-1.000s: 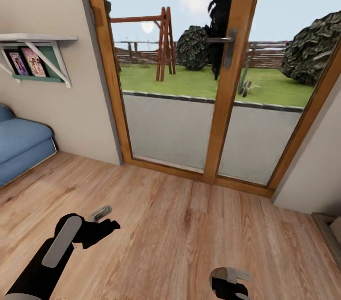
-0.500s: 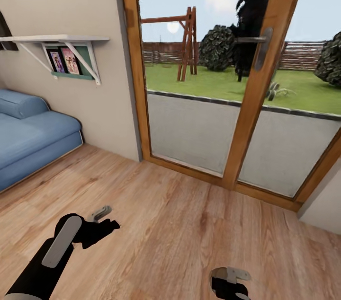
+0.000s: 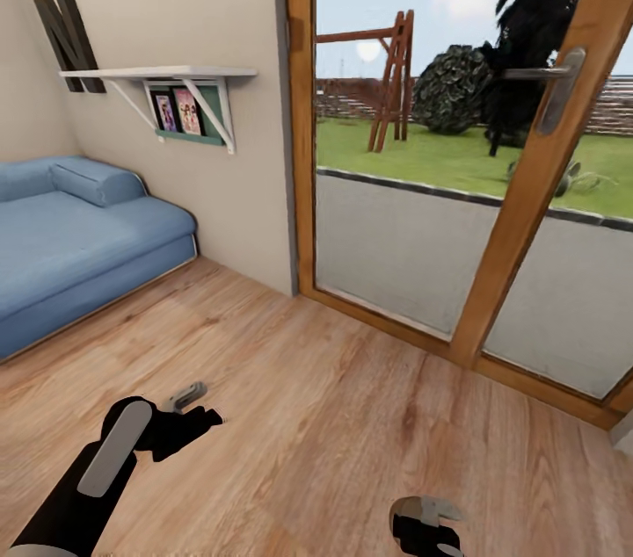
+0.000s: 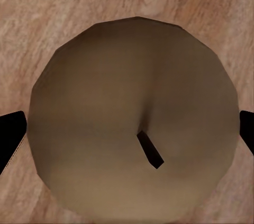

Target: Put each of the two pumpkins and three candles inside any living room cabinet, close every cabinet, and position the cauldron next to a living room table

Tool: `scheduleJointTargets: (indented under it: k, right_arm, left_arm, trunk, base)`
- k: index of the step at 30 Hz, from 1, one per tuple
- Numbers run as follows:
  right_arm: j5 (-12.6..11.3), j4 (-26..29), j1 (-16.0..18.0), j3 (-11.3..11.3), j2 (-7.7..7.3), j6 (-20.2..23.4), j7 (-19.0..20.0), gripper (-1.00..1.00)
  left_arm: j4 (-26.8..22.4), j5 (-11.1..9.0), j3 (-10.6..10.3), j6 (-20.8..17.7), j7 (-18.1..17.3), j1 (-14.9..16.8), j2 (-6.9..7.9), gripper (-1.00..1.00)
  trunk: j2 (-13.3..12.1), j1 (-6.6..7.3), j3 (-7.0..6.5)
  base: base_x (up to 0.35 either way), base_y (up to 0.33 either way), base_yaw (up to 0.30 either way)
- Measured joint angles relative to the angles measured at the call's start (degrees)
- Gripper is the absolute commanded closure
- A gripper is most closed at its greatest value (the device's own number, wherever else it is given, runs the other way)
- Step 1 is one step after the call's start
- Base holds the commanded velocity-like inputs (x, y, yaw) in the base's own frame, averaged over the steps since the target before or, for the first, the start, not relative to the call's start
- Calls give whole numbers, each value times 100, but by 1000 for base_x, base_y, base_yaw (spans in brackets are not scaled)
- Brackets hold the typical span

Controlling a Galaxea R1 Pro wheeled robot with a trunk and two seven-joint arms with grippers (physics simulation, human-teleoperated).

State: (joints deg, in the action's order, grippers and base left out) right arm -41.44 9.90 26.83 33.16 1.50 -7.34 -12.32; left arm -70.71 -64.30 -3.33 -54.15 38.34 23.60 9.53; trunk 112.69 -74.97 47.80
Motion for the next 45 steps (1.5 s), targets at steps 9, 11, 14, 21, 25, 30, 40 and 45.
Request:
scheduleJointTargets:
  k: [9, 11, 14, 21, 25, 30, 40, 45]
  right_arm:
    - [0, 0, -4, -1, 0, 0, 0, 100]
    - [0, 0, -1, 0, 0, 0, 0, 100]
    - [1, 0, 1, 2, 0, 0, 0, 100]
    - [-1, 0, -3, 0, 0, 0, 0, 100]
    - [2, 0, 0, 2, 0, 0, 0, 100]
    - [1, 0, 1, 1, 0, -1, 0, 100]
    - [-1, 8, 0, -2, 0, -6, 0, 100]
    - [0, 9, 1, -1, 0, -3, 0, 100]
  left_arm:
    - [0, 0, -1, 0, 0, 0, 0, -100]
    - [0, 0, -4, 0, 5, 0, 0, -100]
    - [0, 0, -2, 0, 5, 0, 0, -100]
    - [2, -2, -5, 0, 12, 0, 0, -100]
    - [12, -7, -8, -2, 22, 0, -2, -100]
    - [490, 23, -66, 21, 161, 32, -13, -100]
    - [1000, 450, -232, 130, 257, 61, -62, -100]
    - [1701, 1081, -500, 743, 187, 61, -209, -100]
  trunk:
    - [0, 0, 0]
    - [0, 0, 0]
    - [0, 0, 0]
    - [0, 0, 0]
    - [0, 0, 0]
    - [0, 0, 0]
    - [0, 0, 0]
    - [0, 0, 0]
  base:
    - [0, 0, 291]
    - [0, 0, 291]
    - [0, 0, 291]
    - [0, 0, 291]
    - [0, 0, 291]
    - [0, 0, 291]
    - [0, 0, 291]
    - [0, 0, 244]
